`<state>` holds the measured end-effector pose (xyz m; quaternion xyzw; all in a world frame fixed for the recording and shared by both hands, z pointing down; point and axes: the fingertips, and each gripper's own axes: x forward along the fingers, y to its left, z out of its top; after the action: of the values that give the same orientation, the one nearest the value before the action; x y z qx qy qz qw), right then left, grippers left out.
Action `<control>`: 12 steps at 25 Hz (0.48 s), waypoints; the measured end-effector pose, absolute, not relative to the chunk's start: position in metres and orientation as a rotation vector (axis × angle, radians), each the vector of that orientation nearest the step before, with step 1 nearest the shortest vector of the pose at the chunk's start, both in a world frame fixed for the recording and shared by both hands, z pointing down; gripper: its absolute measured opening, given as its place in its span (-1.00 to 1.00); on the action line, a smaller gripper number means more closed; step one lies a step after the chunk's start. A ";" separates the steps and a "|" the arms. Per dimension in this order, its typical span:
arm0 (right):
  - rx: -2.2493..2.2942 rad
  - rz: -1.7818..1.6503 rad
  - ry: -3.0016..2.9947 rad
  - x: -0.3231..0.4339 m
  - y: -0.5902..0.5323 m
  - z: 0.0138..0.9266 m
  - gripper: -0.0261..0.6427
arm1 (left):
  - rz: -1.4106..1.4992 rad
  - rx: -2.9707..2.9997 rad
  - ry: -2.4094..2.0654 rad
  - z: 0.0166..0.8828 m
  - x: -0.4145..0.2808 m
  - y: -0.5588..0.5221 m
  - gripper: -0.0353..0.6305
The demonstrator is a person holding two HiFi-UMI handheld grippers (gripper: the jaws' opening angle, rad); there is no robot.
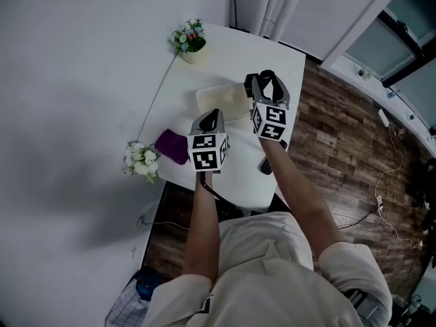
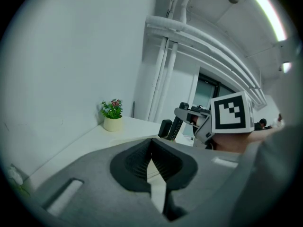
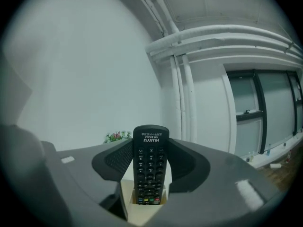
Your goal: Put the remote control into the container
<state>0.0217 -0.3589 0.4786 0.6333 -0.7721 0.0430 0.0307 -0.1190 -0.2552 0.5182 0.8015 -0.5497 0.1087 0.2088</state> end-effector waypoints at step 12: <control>2.015 0.097 -2.460 0.029 -0.374 0.466 -0.26 | 0.297 2.213 -1.559 0.520 -0.131 -0.255 -0.88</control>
<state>0.0294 -0.3744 0.4664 0.6333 -0.7731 0.0305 -0.0200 -0.1311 -0.2548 0.5198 0.7949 -0.5600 0.1069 0.2078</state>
